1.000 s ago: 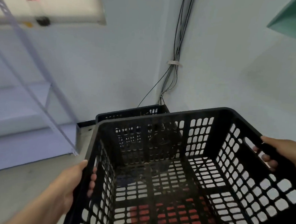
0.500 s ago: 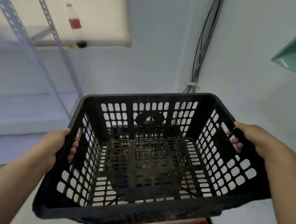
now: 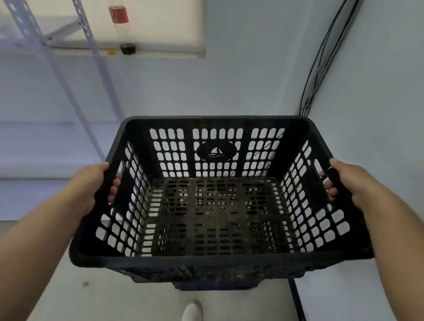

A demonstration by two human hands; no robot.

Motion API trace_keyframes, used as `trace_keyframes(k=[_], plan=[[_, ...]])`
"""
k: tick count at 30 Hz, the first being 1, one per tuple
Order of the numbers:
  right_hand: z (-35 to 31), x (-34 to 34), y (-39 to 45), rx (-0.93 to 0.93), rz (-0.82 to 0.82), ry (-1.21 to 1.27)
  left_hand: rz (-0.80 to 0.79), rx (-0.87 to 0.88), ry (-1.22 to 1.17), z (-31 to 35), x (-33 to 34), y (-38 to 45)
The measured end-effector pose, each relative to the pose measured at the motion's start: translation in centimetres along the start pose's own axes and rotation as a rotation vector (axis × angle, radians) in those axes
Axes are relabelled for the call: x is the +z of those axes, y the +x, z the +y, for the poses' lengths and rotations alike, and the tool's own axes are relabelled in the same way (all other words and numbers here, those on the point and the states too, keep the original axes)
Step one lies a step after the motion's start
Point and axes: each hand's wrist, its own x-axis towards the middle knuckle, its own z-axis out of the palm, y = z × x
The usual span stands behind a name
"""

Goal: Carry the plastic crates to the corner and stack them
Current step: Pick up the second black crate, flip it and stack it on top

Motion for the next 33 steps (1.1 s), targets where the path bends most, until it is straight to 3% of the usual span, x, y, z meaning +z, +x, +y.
trace_keyframes(k=[16,24,33], plan=[[-0.9,4.2,11.8,0.099,0.055,-0.030,-0.027,-0.094,0.072,2.0,5.6,12.8],[2.7,4.2,13.5,0.154,0.060,-0.022,-0.020,-0.095,0.062,0.2,7.1,13.4],[1.9,3.8,14.4,0.166,0.022,-0.031,0.022,-0.091,0.062,0.1,7.8,12.7]])
